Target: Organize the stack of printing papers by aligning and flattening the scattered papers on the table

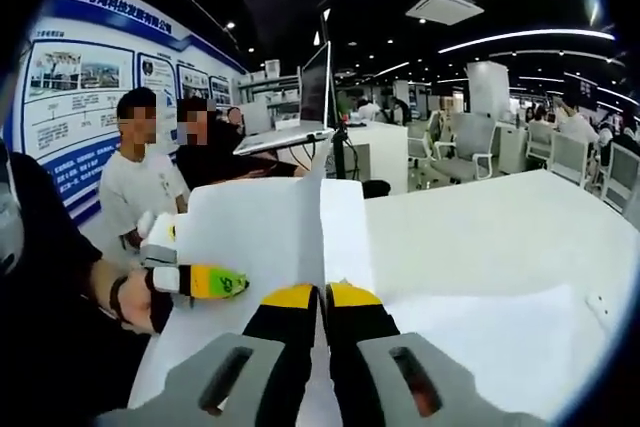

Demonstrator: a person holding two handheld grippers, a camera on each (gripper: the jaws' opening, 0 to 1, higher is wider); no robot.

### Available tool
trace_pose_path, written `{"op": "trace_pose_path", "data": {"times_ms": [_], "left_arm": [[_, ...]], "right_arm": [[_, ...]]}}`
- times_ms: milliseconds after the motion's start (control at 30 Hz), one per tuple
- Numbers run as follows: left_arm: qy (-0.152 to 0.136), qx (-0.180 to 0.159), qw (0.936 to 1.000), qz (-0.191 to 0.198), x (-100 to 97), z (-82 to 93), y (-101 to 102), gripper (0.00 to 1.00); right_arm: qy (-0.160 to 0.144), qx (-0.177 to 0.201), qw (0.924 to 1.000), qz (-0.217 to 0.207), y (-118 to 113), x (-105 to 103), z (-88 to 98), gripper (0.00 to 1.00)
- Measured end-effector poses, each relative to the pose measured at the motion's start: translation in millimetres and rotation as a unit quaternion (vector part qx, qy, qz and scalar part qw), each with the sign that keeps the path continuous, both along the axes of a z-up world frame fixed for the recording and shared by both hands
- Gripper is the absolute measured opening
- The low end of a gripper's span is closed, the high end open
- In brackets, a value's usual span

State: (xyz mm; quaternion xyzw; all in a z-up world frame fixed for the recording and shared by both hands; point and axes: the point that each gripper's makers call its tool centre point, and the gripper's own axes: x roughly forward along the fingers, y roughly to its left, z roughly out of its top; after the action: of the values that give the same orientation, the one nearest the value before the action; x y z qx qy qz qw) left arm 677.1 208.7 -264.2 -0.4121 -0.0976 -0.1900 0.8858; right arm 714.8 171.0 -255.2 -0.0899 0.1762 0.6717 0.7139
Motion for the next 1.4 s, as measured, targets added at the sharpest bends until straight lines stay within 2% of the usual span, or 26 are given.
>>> {"op": "trace_pose_path", "data": {"times_ms": [200,367,633,1400], "left_arm": [[0.004,0.001,1.0000,-0.006,0.3,-0.4,-3,0.06],[0.005,0.003,1.0000,-0.007,0.8,-1.2,-4,0.06],[0.005,0.006,0.9999,-0.007,0.9,-1.6,-5,0.06],[0.006,0.010,0.9999,-0.006,1.0,-2.8,-4,0.06]], "right_arm": [[0.001,-0.008,0.9999,-0.011,-8,8,-4.0,0.05],[0.011,-0.008,0.9998,-0.016,-10,11,-4.4,0.05],[0.009,-0.007,0.9997,-0.021,-19,12,-1.5,0.05],[0.015,0.000,0.9991,-0.040,-26,26,3.4,0.05]]}}
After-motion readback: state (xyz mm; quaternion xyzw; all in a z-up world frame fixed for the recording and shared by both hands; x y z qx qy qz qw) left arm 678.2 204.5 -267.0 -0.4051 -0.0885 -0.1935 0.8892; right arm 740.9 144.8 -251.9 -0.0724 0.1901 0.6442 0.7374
